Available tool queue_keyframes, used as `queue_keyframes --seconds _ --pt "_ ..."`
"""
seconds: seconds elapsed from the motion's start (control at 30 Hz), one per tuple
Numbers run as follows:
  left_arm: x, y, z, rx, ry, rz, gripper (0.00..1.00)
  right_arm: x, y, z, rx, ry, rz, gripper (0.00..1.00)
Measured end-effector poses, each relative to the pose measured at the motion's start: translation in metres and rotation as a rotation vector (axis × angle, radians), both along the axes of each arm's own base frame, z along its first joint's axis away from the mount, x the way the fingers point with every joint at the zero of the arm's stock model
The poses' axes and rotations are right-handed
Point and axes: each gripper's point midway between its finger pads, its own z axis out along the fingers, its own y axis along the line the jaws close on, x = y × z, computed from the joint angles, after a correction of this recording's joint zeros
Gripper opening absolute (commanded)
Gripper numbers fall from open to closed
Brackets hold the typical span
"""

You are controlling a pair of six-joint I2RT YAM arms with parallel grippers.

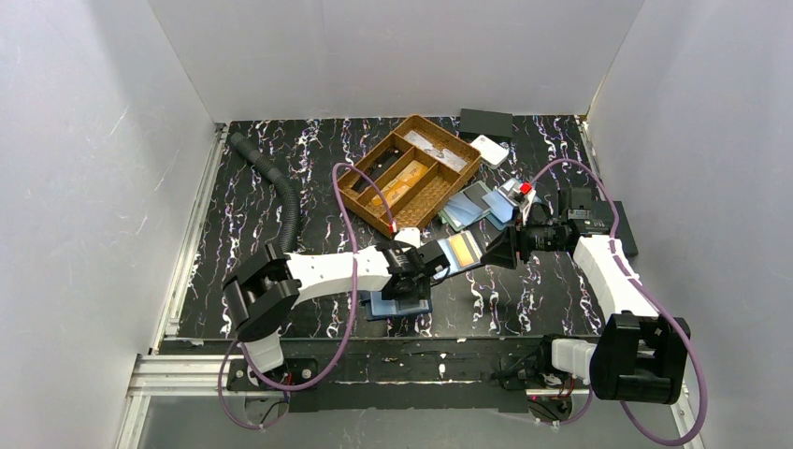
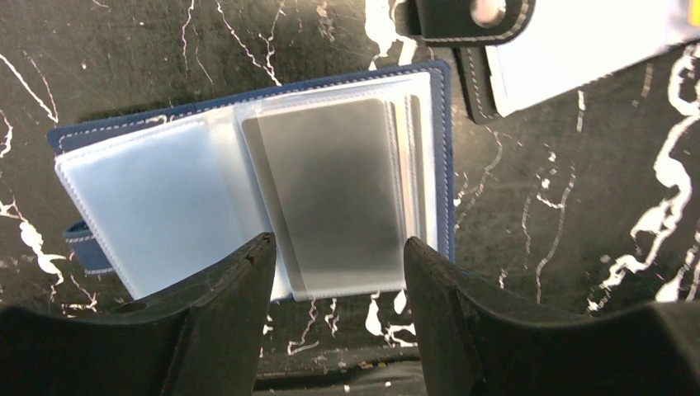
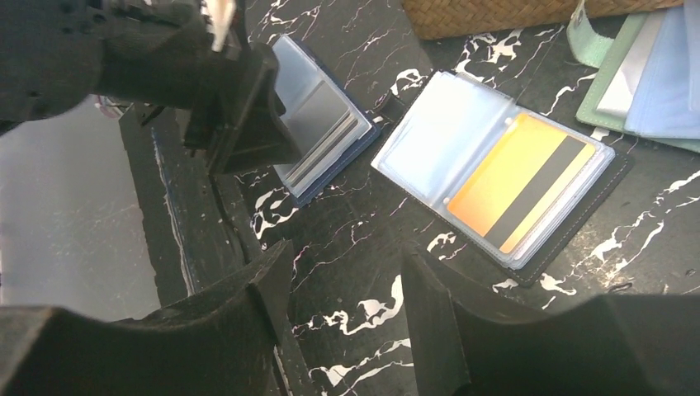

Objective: Take the credit cards out of the card holder
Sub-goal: Remove the credit card from the card holder.

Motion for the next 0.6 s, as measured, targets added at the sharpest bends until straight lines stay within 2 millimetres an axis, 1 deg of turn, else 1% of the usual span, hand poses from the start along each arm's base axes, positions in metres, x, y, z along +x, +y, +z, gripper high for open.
queue_keyframes --seconds 0.1,0.27,0.4,0.6 --pt "0.004 0.002 -0.013 0.020 0.016 0.006 0.56 0.001 0.000 0.000 -0.003 -0.018 0.005 0.59" --pt "0.010 -0.004 -0.015 -0.005 0.020 0.005 0.54 0.002 0.000 0.000 -0.006 -0.038 0.014 0.59" --pt "0.011 -0.005 -0.015 -0.011 0.021 0.000 0.45 -0.001 0.000 0.000 -0.004 -0.042 0.025 0.59" --pt "0.014 -0.009 -0.015 -0.035 0.014 0.016 0.26 -0.004 0.000 0.000 -0.003 -0.043 0.038 0.58"
